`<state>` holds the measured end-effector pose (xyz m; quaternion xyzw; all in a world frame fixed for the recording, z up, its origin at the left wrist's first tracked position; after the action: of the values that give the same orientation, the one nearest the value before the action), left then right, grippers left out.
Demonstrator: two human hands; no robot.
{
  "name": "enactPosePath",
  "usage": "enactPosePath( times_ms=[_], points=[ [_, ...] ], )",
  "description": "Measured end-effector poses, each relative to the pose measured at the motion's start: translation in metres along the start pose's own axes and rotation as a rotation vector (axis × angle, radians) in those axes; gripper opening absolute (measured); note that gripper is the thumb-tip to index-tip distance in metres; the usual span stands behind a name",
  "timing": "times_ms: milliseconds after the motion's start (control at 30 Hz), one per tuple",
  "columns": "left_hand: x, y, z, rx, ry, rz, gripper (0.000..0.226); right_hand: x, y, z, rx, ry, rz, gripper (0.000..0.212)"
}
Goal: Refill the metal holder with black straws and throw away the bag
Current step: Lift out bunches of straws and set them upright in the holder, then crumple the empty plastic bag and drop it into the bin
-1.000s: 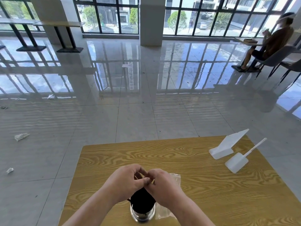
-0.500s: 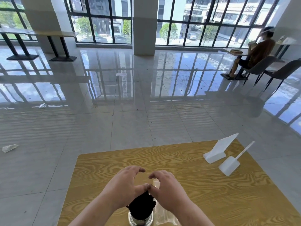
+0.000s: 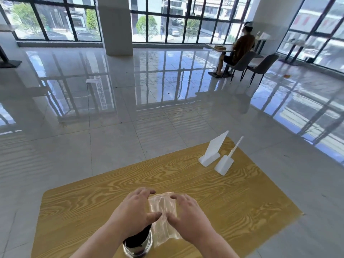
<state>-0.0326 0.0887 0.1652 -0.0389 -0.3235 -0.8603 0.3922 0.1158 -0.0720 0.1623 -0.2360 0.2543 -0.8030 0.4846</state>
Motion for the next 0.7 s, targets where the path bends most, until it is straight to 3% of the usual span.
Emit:
enactPosePath(
  times_ms=[300, 700],
  points=[
    [-0.030, 0.022, -0.033, -0.115, -0.085, 0.025, 0.084, -0.002, 0.058, 0.002, -0.060, -0.006, -0.094, 0.067],
    [-0.085, 0.044, -0.070, -0.284, -0.194, 0.139, 0.086, -0.048, 0.120, -0.008, -0.110, -0.174, -0.118, 0.065]
  ],
)
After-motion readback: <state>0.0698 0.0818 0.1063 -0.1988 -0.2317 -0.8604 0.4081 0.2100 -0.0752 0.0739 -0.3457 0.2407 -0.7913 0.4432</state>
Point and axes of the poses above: each hand's wrist, its own x-axis away from the middle knuckle, its own z-axis out of the back of the hand, y = z × x, the point moved 2 cm from there along -x, towards the middle knuckle, and after that the axes turned 9 degrees about z, right-handed, at the moved point
